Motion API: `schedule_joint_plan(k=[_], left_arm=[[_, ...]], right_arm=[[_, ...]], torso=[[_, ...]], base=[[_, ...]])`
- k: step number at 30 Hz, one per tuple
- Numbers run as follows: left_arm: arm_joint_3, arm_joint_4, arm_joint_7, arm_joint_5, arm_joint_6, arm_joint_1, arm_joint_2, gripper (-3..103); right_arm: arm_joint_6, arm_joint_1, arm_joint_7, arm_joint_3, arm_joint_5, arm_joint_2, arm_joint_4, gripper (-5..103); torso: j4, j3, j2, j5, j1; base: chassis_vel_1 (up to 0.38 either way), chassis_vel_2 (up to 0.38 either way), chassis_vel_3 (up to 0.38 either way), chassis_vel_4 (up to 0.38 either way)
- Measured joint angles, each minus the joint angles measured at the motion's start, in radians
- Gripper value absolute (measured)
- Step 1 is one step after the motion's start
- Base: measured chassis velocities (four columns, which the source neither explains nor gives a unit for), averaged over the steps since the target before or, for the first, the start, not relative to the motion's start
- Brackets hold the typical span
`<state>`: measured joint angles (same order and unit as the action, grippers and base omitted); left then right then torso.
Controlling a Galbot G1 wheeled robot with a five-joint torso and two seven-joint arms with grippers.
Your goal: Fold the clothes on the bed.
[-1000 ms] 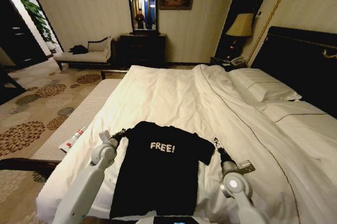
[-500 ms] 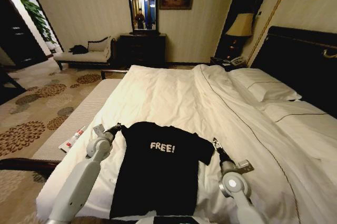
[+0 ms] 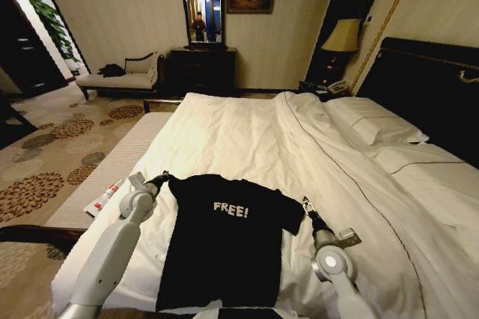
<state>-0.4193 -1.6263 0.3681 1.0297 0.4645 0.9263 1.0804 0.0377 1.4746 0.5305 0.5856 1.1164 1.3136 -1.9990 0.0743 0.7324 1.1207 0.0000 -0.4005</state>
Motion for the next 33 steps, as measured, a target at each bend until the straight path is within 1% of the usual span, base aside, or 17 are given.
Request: schedule_joint_plan(k=[8, 9, 10, 14, 16, 18, 19, 20, 21, 22, 23, 24, 26, 28, 30, 31, 33], left_arm=[[0.014, 0.043, -0.002, -0.071, -0.008, 0.028, 0.010, 0], [0.006, 0.041, -0.003, -0.070, -0.014, 0.036, 0.013, 6], [0.006, 0.041, -0.003, -0.070, -0.014, 0.036, 0.013, 6], [-0.040, -0.025, -0.004, -0.030, -0.049, 0.078, 0.009, 27], [-0.044, -0.030, -0.005, -0.026, -0.051, 0.080, 0.008, 27], [-0.093, -0.121, -0.018, 0.031, -0.081, 0.121, 0.002, 38], [-0.100, -0.136, -0.021, 0.038, -0.086, 0.130, 0.001, 38], [-0.100, -0.136, -0.021, 0.038, -0.086, 0.130, 0.001, 38], [-0.118, -0.186, -0.033, 0.046, -0.103, 0.169, -0.005, 49], [-0.121, -0.207, -0.038, 0.042, -0.106, 0.191, -0.009, 49], [-0.120, -0.231, -0.044, 0.021, -0.107, 0.227, -0.014, 55], [-0.111, -0.243, -0.044, -0.016, -0.098, 0.265, -0.019, 60], [-0.107, -0.245, -0.044, -0.031, -0.094, 0.277, -0.021, 66], [-0.084, -0.242, -0.028, -0.127, -0.043, 0.345, -0.022, 77], [-0.079, -0.239, -0.015, -0.146, -0.010, 0.368, -0.020, 77], [-0.075, -0.236, -0.003, -0.155, 0.020, 0.384, -0.017, 84], [-0.072, -0.231, 0.005, -0.163, 0.037, 0.393, -0.013, 89]], right_arm=[[0.000, 0.012, 0.000, 0.000, -0.004, 0.002, -0.009, 100], [0.000, 0.014, 0.000, 0.001, -0.005, 0.002, -0.012, 100], [0.000, 0.014, 0.000, 0.001, -0.005, 0.002, -0.012, 100], [0.000, 0.021, -0.001, 0.002, -0.006, 0.001, -0.018, 100], [0.000, 0.021, -0.001, 0.002, -0.006, 0.001, -0.018, 100], [-0.001, 0.027, -0.001, 0.001, -0.009, 0.003, -0.023, 100], [-0.001, 0.027, -0.001, 0.001, -0.009, 0.003, -0.023, 100], [-0.001, 0.027, -0.001, 0.001, -0.009, 0.003, -0.023, 100], [-0.002, 0.030, -0.001, 0.001, -0.014, 0.005, -0.026, 100], [-0.003, 0.032, -0.001, 0.000, -0.015, 0.005, -0.028, 100], [-0.003, 0.033, -0.001, 0.000, -0.016, 0.005, -0.030, 100], [-0.004, 0.035, -0.001, 0.000, -0.017, 0.005, -0.032, 100], [-0.004, 0.036, -0.001, 0.000, -0.017, 0.005, -0.033, 100], [-0.004, 0.037, -0.001, 0.001, -0.017, 0.003, -0.036, 100], [-0.005, 0.038, -0.001, 0.001, -0.017, 0.003, -0.037, 100], [-0.005, 0.039, -0.001, 0.001, -0.017, 0.002, -0.038, 100], [-0.005, 0.040, -0.001, 0.001, -0.017, 0.002, -0.038, 100]], torso=[[0.0000, 0.000, 0.000, -0.0001, 0.000], [0.0002, 0.000, 0.000, -0.0002, 0.000], [0.0002, 0.000, 0.000, -0.0002, 0.000], [0.0000, 0.000, 0.000, -0.0001, 0.000], [0.0000, 0.000, 0.000, -0.0001, 0.000], [-0.0001, 0.000, 0.000, 0.0003, 0.000], [0.0000, 0.000, 0.000, 0.0003, 0.000], [0.0000, 0.000, 0.000, 0.0003, 0.000], [0.0002, 0.000, 0.000, 0.0001, 0.000], [0.0002, 0.000, 0.000, 0.0003, 0.000], [0.0000, 0.000, 0.000, 0.0003, 0.000], [-0.0001, 0.000, 0.000, 0.0001, 0.000], [-0.0001, 0.000, 0.000, 0.0001, 0.000], [0.0000, 0.000, 0.000, -0.0002, 0.000], [-0.0002, 0.000, 0.000, -0.0001, 0.000], [-0.0002, 0.000, 0.000, -0.0002, 0.000], [-0.0002, 0.000, 0.000, -0.0002, 0.000]], base=[[0.000, 0.000, 0.000, 0.000], [0.000, 0.000, 0.000, 0.000], [0.000, 0.000, 0.000, 0.000], [0.000, 0.000, 0.000, 0.000], [0.000, 0.000, 0.000, 0.000], [0.000, 0.000, 0.000, 0.000], [0.000, 0.000, 0.000, 0.000], [0.000, 0.000, 0.000, 0.000], [0.000, 0.000, 0.000, 0.000], [0.000, 0.000, 0.000, 0.000], [0.000, 0.000, 0.000, 0.000], [0.000, 0.000, 0.000, 0.000], [0.000, 0.000, 0.000, 0.000], [0.000, 0.000, 0.000, 0.000], [0.000, 0.000, 0.000, 0.000], [0.000, 0.000, 0.000, 0.000], [0.000, 0.000, 0.000, 0.000]])
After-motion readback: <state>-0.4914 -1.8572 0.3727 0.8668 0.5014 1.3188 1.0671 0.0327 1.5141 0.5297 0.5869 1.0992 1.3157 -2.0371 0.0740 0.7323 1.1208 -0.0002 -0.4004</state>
